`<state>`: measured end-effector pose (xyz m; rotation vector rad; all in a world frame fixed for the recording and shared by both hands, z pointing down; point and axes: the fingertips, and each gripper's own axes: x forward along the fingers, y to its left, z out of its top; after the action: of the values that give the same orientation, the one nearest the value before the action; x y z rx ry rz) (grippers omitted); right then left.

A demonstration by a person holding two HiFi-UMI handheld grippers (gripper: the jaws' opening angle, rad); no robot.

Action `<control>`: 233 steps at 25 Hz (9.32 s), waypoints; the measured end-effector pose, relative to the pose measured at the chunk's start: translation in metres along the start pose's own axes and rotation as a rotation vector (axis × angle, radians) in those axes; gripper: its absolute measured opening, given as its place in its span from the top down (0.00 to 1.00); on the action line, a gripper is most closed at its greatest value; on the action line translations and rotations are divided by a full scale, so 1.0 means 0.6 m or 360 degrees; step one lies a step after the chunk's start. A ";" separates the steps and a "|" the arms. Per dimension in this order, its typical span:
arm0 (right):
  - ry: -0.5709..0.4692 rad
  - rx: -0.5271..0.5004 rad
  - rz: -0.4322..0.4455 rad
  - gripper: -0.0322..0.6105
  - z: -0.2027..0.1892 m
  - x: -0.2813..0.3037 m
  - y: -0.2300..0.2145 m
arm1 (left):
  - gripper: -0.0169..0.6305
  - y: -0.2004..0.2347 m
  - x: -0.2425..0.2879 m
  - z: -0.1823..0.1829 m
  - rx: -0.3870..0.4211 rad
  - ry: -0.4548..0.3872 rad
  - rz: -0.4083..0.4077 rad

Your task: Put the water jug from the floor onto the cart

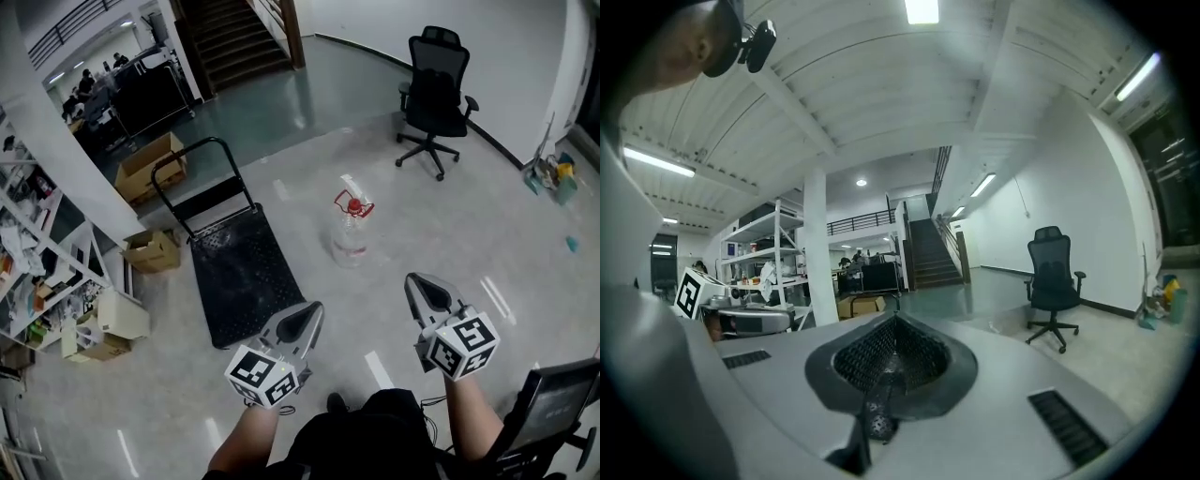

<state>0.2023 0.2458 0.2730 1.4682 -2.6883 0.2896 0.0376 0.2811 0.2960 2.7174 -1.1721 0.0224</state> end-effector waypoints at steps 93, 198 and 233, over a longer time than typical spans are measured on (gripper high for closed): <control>0.1119 0.1546 -0.0383 0.85 -0.741 1.120 -0.752 | 0.98 0.826 0.834 -0.570 -0.0723 0.1124 0.0037; 0.1665 0.0950 0.1043 0.67 -0.588 1.489 0.359 | 0.98 1.029 -0.113 -0.239 -0.0885 -0.0017 0.1840; 0.0294 -0.0221 0.1229 0.95 0.121 1.226 0.230 | 0.98 0.986 -0.031 0.127 -0.0203 -0.0295 0.1320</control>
<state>-0.3105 -0.3037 0.2913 0.2951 -2.9060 0.2436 -0.4072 -0.1162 0.3141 1.9727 -2.1713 -0.1864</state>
